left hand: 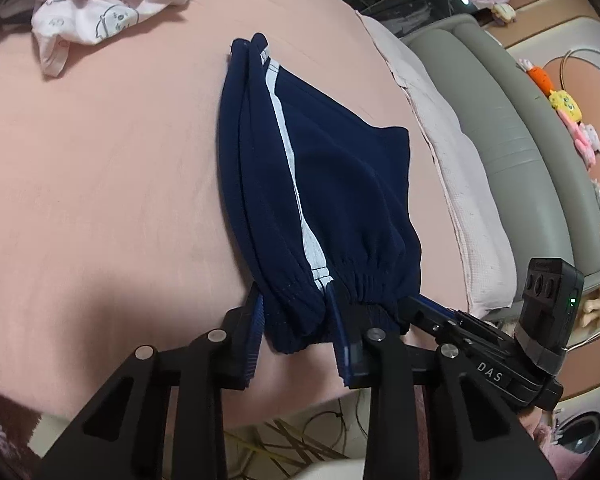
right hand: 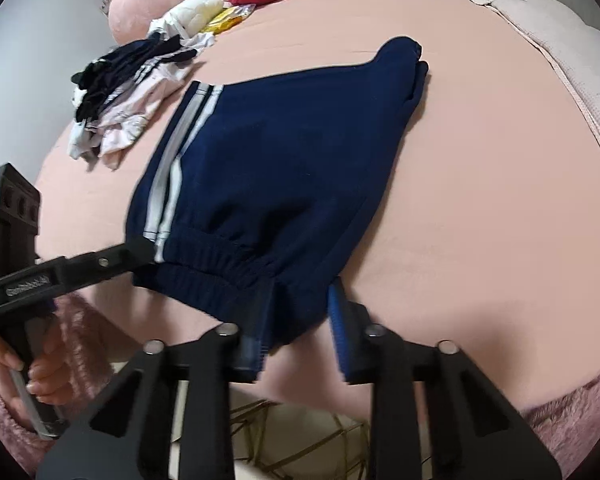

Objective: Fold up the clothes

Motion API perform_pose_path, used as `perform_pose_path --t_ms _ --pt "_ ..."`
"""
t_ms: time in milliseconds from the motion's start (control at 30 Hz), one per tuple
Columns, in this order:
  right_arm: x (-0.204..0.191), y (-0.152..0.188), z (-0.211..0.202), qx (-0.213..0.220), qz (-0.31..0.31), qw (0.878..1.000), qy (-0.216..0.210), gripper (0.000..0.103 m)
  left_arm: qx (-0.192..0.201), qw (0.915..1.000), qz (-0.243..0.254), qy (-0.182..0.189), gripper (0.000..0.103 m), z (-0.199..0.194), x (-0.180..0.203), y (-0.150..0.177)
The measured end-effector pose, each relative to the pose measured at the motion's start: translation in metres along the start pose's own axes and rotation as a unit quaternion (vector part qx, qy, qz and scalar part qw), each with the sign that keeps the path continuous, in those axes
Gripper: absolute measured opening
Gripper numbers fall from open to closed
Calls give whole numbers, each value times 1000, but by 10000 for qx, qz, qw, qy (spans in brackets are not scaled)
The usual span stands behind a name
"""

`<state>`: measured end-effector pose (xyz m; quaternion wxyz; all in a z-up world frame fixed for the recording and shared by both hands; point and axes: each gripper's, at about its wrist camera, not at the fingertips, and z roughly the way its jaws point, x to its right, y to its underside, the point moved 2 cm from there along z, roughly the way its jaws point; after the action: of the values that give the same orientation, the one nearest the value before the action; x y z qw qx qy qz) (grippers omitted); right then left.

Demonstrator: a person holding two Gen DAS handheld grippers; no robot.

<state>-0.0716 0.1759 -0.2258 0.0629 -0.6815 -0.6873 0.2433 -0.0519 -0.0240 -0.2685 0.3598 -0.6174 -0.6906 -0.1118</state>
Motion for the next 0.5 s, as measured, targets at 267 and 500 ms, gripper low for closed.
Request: perform_pose_path --t_ms 267,500 --pt "11 -4 -18 124 49 9999 67 46 -45 9999 19 -120 48 -11 -4 -10" --pt "14 6 15 -382 140 9978 -523 68 -391 9991 128 48 51 0 -5 6"
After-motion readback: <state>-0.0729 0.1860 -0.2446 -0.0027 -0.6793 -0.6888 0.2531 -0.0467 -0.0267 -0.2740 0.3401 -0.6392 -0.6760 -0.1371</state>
